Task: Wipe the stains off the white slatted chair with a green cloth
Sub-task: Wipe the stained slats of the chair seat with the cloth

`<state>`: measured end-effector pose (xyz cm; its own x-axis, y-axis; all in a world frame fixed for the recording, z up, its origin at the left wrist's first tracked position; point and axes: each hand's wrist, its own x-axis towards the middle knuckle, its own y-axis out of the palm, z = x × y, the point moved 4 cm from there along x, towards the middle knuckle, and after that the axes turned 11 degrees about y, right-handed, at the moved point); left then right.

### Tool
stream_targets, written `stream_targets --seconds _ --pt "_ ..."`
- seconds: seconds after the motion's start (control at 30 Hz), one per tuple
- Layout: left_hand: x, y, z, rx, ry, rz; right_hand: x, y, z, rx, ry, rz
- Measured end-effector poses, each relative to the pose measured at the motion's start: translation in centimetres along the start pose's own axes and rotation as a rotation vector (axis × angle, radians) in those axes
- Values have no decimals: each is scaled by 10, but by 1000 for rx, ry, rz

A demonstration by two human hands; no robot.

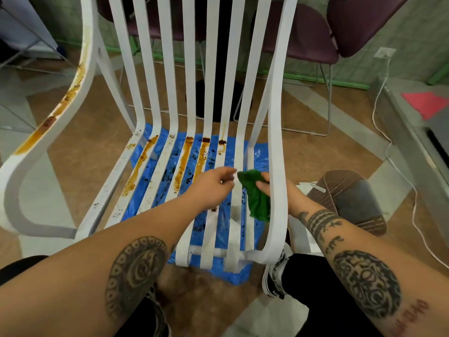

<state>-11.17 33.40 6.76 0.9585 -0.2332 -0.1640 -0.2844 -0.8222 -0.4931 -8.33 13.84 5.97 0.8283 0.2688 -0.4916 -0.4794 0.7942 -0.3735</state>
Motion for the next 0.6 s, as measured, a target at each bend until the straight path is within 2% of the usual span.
stream_targets --seconds 0.07,0.13,0.27,0.4,0.5,0.6 --pt "8 3 -8 -319 -77 -53 -6 0 12 231 32 53" --pt "12 4 -16 -489 -114 -80 -10 2 17 359 59 113" --pt "19 1 -16 -334 -76 -131 -11 -3 8 656 142 136" --pt "22 -3 -15 -266 -89 -128 -8 -9 4 758 176 99" --pt "22 -3 -12 -385 -148 -96 -5 -9 3 836 192 112" --pt "19 -1 -11 -511 -250 12 -5 -7 6 855 213 136"
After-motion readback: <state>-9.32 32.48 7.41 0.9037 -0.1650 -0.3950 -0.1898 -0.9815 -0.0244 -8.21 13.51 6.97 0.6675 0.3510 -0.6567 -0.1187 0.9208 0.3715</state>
